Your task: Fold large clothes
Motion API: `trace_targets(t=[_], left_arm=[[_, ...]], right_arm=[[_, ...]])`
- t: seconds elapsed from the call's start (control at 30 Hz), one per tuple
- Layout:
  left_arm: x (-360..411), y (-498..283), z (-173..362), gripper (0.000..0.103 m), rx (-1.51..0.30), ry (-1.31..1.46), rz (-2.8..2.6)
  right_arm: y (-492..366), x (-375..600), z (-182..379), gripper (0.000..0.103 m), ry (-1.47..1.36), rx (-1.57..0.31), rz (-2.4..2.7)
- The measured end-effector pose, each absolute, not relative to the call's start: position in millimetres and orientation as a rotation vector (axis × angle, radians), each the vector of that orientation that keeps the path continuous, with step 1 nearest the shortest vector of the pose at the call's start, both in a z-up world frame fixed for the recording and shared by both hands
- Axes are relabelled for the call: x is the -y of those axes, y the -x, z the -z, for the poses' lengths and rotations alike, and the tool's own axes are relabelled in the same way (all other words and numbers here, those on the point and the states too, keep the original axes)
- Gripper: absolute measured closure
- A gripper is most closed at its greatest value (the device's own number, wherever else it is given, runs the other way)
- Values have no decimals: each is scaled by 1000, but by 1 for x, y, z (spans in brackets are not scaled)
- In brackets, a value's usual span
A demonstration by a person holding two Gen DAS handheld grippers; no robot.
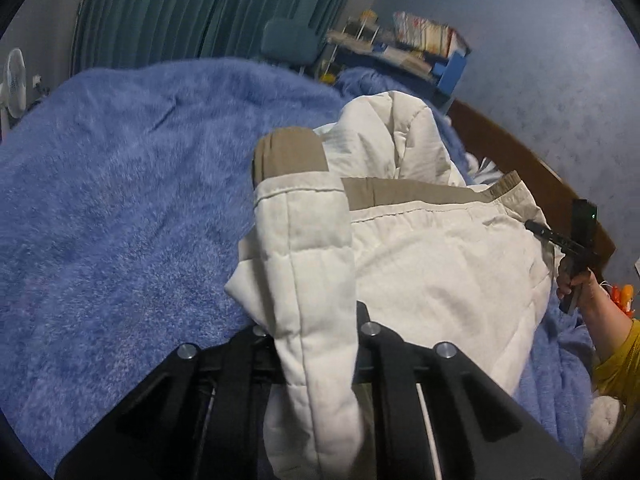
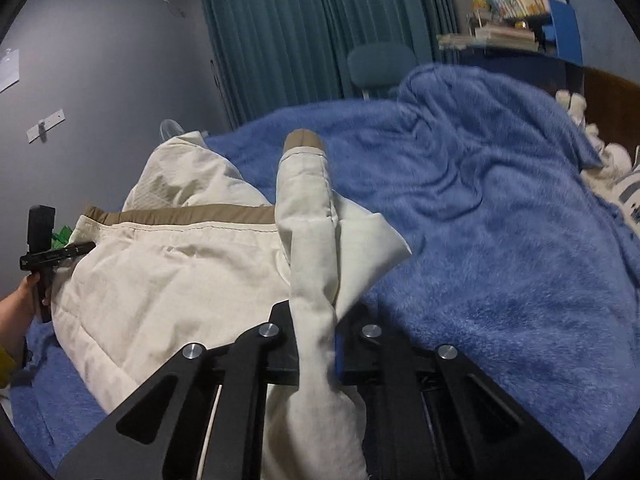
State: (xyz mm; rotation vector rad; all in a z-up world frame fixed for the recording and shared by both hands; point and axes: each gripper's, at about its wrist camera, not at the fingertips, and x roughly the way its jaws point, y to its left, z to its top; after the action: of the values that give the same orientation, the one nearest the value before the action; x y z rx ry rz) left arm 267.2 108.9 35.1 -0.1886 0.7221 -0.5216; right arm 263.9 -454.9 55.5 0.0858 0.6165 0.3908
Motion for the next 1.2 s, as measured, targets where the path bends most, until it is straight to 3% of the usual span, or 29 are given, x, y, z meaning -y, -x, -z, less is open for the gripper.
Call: trace_targets(t=[0.37, 0.57, 0.7, 0.93, 1.07, 1.13, 1.2], left_arm=[[-114, -184, -91, 96, -622, 232, 551], [-122, -130, -113, 96, -646, 252, 595], [-125, -110, -103, 96, -693, 274, 597], [-123, -150, -6, 95, -911, 289, 492], [-135, -170, 21, 87, -975, 385, 476], [-133, -169, 19, 77, -987, 327, 446], [-135, -164, 14, 61, -1001, 301, 394]], right_arm=[[-168, 460, -125, 94, -166, -493, -453], [-128, 470, -141, 94, -211, -546, -481], [-121, 480, -115, 94, -252, -677, -460], [-165, 487, -7, 92, -322, -902, -357], [-175, 486, 21, 85, -346, -959, -316], [-176, 485, 23, 75, -330, -994, -286], [-172, 483, 18, 47, -283, -1019, -209]])
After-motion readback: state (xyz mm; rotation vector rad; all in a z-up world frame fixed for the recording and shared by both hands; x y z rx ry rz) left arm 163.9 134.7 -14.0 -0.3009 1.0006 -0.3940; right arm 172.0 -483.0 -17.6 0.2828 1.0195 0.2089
